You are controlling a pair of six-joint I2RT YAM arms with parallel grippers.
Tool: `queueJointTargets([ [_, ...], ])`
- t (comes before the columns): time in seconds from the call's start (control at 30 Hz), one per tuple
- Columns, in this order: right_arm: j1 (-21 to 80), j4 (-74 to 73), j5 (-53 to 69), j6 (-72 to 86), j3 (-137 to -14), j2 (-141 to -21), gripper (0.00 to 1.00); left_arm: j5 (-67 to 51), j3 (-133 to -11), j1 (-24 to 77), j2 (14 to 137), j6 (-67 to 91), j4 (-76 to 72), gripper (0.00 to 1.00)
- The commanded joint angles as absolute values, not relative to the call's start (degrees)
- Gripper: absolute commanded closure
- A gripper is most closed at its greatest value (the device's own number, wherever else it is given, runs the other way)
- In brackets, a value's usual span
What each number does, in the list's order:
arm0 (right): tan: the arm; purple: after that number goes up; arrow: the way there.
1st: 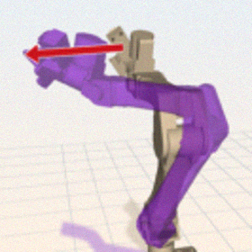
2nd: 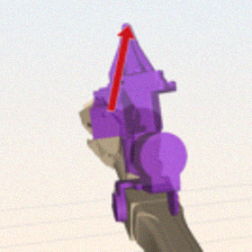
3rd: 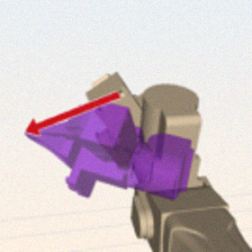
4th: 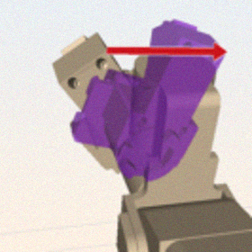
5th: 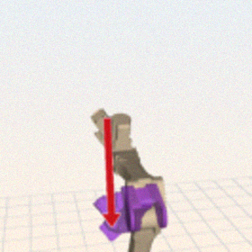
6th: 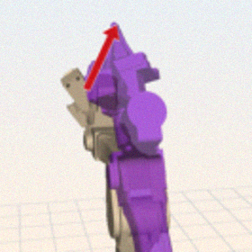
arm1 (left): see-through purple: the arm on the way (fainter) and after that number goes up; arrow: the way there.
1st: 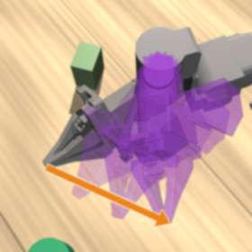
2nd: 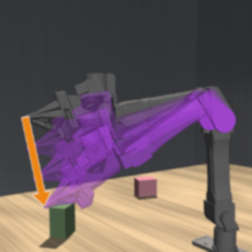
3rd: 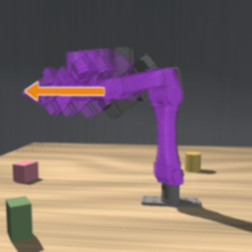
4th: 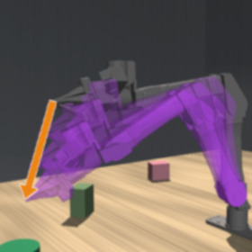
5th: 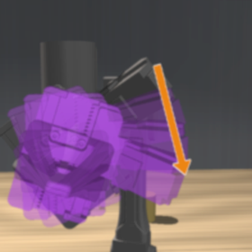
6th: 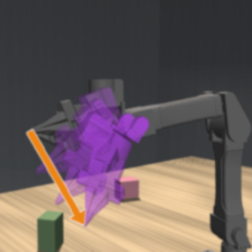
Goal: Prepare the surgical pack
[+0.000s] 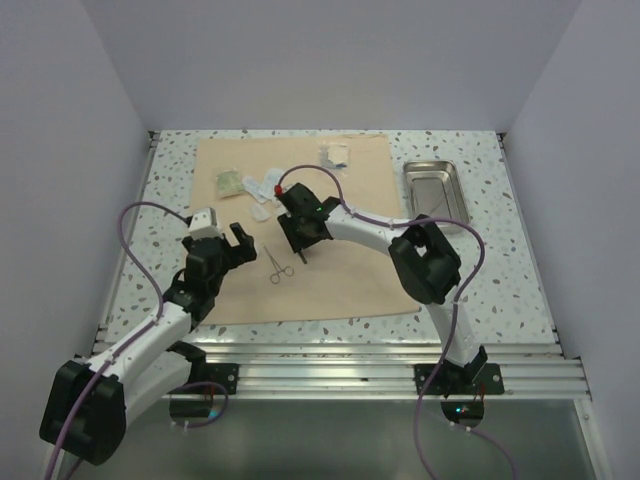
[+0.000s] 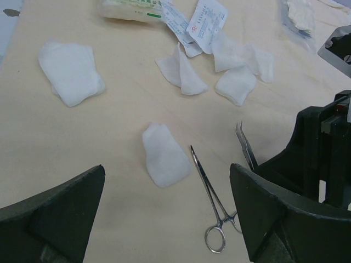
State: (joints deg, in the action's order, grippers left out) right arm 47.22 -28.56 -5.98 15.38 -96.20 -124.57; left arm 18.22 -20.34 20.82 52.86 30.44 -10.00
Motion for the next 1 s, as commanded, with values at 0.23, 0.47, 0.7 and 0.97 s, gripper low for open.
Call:
queueJointTargets([
  [0.23,48.0,-26.0,-5.7,15.6,-100.5,-127.3,0.56,18.1,-19.9,18.9,52.5,31.6,-10.4,0.00],
  [0.47,48.1,-27.9,-6.2,15.6,-103.5,-130.4,0.72,17.7,-19.8,18.8,52.7,31.6,-10.6,0.00],
  [0.7,48.0,-30.1,-8.1,14.9,-104.6,-129.6,0.85,17.1,-20.0,18.7,53.3,31.4,-10.8,0.00],
  [0.97,41.0,-30.5,-6.6,14.8,-99.2,-114.8,0.87,16.8,-19.9,18.8,53.1,31.1,-11.0,0.00],
])
